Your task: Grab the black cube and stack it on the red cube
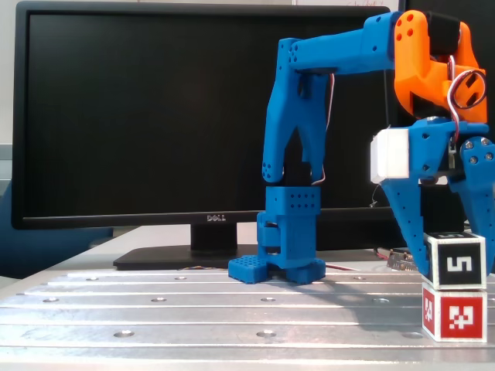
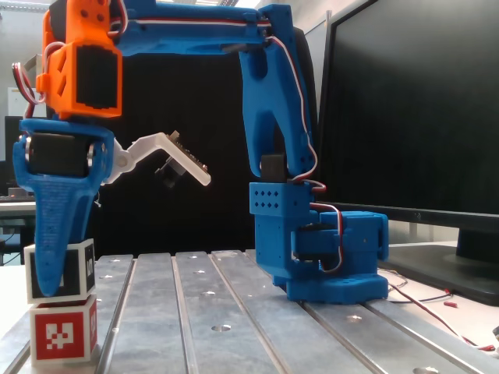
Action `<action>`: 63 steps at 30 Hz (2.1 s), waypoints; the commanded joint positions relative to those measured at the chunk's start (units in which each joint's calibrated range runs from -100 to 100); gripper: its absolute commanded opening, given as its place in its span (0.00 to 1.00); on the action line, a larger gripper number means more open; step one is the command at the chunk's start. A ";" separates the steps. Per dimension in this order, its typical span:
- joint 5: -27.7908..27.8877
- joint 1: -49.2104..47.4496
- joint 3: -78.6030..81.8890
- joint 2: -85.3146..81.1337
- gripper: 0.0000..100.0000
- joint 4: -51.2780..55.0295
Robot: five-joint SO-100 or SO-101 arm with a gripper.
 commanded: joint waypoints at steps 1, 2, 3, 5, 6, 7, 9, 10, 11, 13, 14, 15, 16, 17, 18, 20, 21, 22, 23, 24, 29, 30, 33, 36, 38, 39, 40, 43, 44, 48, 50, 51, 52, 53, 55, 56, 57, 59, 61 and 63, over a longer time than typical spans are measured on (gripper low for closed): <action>0.21 -0.01 -0.14 -0.51 0.18 0.28; 0.21 -0.01 -0.14 -0.51 0.18 0.28; 0.21 -0.01 -0.14 -0.51 0.18 0.28; 0.21 -0.01 -0.14 -0.51 0.19 0.28; 0.21 -0.01 -0.14 -0.51 0.19 0.20; 0.21 -0.01 -0.14 -0.59 0.19 0.11; 0.21 -0.01 -0.14 -0.84 0.19 0.11; 0.21 -0.01 -0.14 -1.01 0.21 0.20; 0.21 -0.01 -0.14 -1.01 0.22 0.28; 0.21 -0.01 -0.14 -1.01 0.27 0.37; 0.21 -0.01 -0.14 -1.01 0.29 0.45; 0.21 -0.01 -0.14 -0.93 0.31 0.45; 0.21 -0.01 -0.14 -0.93 0.32 0.45; 0.21 -0.01 -0.14 -0.93 0.33 0.45; 0.21 -0.01 -0.14 -0.93 0.33 0.45; 0.21 -0.01 -0.14 -1.01 0.33 0.45; 0.21 -0.01 -0.14 -1.01 0.33 0.45; 0.21 -0.01 -0.14 -1.09 0.33 0.54; 0.21 -0.01 -0.14 -1.09 0.33 0.54; 0.21 -0.01 -0.32 -1.09 0.33 0.88; 0.21 0.06 -1.23 -1.18 0.33 1.99; 0.21 0.06 -1.50 -1.26 0.33 2.08; 0.21 0.21 -2.13 -1.26 0.33 2.16; 0.21 0.21 -2.77 -2.43 0.33 2.59; 0.26 0.43 -2.77 -3.52 0.33 2.93; 0.31 0.58 -2.77 -4.02 0.33 2.93; 0.52 0.65 -2.77 -4.52 0.33 3.27; 1.21 0.80 -2.77 -5.44 0.33 4.13; 1.26 0.95 -2.77 -5.69 0.33 4.64; 1.52 1.32 -5.21 -6.10 0.33 7.38; 1.63 1.32 -7.38 -6.19 0.33 9.69; 1.63 1.32 -8.28 -6.19 0.33 10.63; 1.63 1.32 -9.19 -6.19 0.33 11.57; 1.63 1.39 -10.18 -6.19 0.33 12.51; 1.58 1.39 -12.35 -6.19 0.33 14.56; 1.58 1.61 -13.53 -6.19 0.33 15.50; 1.52 1.76 -14.52 -6.19 0.33 16.27; 1.52 1.83 -16.51 -6.19 0.33 17.98; 1.42 2.28 -18.87 -6.10 0.33 19.78; 1.31 3.53 -21.04 -5.85 0.33 20.89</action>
